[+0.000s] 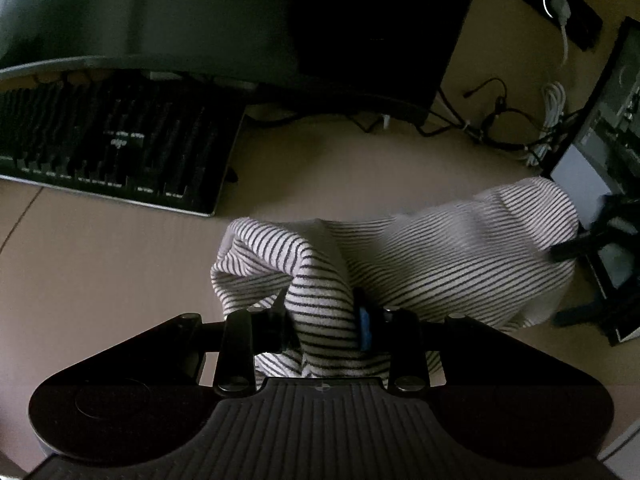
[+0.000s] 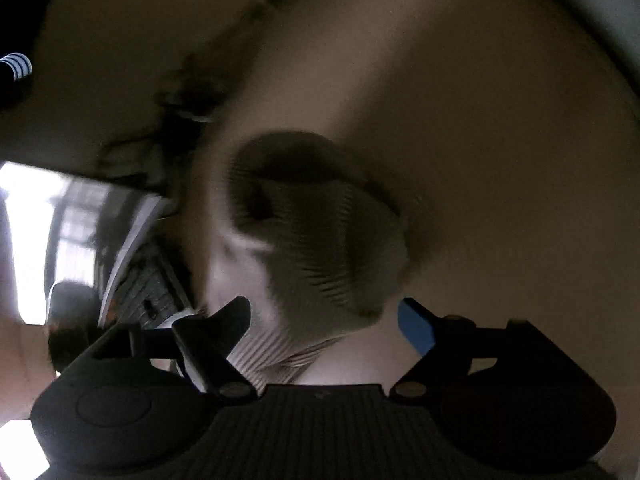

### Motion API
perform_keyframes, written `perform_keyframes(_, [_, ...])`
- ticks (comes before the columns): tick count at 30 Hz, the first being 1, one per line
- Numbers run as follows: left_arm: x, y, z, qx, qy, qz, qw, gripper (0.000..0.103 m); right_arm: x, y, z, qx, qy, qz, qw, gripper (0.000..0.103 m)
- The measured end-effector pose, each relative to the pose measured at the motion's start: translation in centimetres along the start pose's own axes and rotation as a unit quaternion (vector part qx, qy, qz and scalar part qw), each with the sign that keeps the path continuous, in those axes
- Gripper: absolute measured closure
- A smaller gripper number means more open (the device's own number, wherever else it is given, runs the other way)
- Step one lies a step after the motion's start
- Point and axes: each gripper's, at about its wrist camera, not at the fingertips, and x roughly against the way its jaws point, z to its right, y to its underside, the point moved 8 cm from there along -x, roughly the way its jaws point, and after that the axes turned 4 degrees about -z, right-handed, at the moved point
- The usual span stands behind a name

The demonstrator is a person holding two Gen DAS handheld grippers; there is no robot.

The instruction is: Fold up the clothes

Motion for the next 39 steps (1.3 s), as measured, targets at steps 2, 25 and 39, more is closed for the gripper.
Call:
perform_keyframes(2, [-0.1,0.1,-0.1,0.0,0.0,0.001,1.0,0.068,-2.2,-0.3,-0.1,-0.006,0.004,0.004,1.0,0.021])
perform_keyframes(25, [2.4,2.0,1.0,0.088,-0.02,-0.03,0.9955,0.046,-9.7,-4.3,-9.8,0.415,-0.038,0.106,0.903,0.061])
perform_keyframes(39, [0.3,2.2,-0.2,0.145,-0.042,-0.062,0.9865,0.057,-4.7,-3.8,-5.3,0.385,-0.02,0.131,0.914,0.067])
